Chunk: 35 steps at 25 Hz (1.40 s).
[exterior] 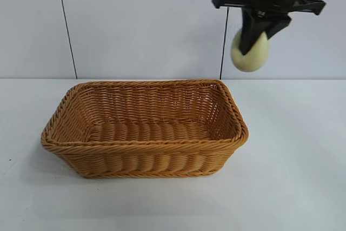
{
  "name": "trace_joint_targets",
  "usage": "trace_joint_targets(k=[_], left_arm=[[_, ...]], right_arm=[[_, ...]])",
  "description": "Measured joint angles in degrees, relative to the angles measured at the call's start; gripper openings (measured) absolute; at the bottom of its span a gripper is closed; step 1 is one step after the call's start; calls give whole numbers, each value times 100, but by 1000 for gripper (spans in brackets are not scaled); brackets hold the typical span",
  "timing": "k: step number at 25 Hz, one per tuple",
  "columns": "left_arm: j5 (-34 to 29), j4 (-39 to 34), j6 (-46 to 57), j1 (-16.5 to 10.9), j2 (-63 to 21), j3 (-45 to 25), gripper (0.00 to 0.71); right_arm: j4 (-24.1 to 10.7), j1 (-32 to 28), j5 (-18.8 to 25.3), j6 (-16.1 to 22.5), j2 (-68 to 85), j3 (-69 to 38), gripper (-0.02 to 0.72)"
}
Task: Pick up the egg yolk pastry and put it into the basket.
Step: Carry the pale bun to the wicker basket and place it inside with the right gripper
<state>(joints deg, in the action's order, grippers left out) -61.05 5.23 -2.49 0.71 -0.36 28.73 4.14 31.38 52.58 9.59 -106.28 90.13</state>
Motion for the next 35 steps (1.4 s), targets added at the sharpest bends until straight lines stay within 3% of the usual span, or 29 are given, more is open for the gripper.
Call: trace_joint_targets(k=[7,16,23,25,27,30,31,33,35], left_arm=[[0,0,0,0,0,0,692],[0,0,0,0,0,0,692],[0,0,0,0,0,0,692],[0,0,0,0,0,0,692],[-8,0,0,0,0,0,692],[-8,0,0,0,0,0,692],[-8,0,0,0,0,0,692],[-8,0,0,0,0,0,692],[-8,0,0,0,0,0,692]], right_arm=[[95,356,-496,336,-348,0,58],[173,525,-1292,398,-1466,-5,58],[185,525,-1410,398,-1719,-5,74],[185,525,-1416,398,-1719,-5,126],[185,525,-1392,393,-1719,-5,228],[185,525,-1285,287,-1719,-5,512],[185,525,-1215,234,-1719,-5,576],[185,525,-1093,76,-1719,-5,652],[180,525,-934,0,-1680,-5,678]])
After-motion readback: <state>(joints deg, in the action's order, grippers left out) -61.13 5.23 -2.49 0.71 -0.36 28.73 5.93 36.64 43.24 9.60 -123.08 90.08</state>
